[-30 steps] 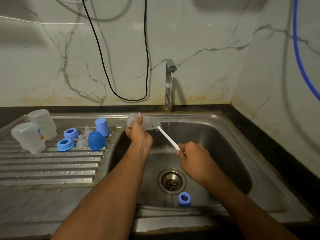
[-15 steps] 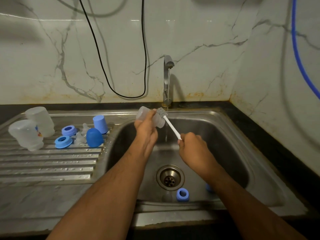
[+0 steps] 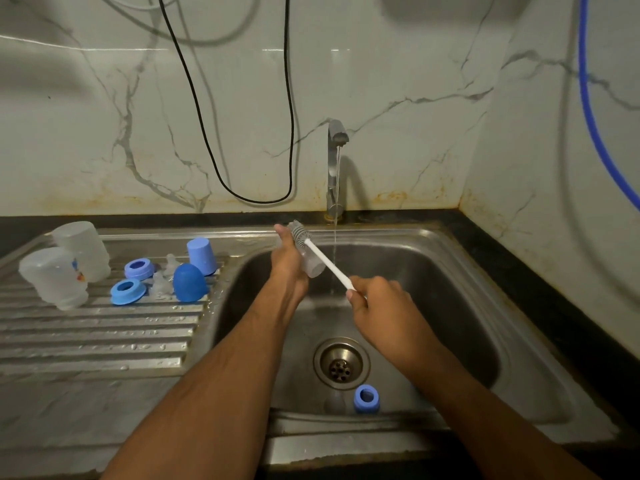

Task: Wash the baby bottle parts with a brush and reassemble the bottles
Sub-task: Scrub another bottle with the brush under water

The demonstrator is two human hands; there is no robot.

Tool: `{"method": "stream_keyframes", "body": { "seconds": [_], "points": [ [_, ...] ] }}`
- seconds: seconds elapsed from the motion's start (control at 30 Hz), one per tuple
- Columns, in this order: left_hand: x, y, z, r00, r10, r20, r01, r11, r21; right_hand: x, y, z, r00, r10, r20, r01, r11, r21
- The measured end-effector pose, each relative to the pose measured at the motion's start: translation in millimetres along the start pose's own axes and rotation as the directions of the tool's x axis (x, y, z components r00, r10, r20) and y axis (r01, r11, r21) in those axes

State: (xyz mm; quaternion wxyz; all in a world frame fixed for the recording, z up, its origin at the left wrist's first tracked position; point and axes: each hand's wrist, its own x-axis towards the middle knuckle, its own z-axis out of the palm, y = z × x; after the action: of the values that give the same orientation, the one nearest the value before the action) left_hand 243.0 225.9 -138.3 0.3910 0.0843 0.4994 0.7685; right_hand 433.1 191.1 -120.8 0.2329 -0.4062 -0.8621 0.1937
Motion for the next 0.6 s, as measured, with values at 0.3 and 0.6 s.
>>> {"method": "stream_keyframes", "body": {
  "seconds": [0.3, 0.6],
  "points": [
    [13, 8, -12, 0.999, 0.048, -0.023, -0.048, 0.999, -0.009, -11, -1, -3, 0.999, 0.008, 0.052, -0.01, 0.999, 0.041],
    [7, 2, 1, 0.999, 0.029, -0.045, -0.029, 0.999, -0.018, 4, 2, -1, 0.999, 0.038, 0.019, -0.039, 0.998, 0.048]
  ]
}}
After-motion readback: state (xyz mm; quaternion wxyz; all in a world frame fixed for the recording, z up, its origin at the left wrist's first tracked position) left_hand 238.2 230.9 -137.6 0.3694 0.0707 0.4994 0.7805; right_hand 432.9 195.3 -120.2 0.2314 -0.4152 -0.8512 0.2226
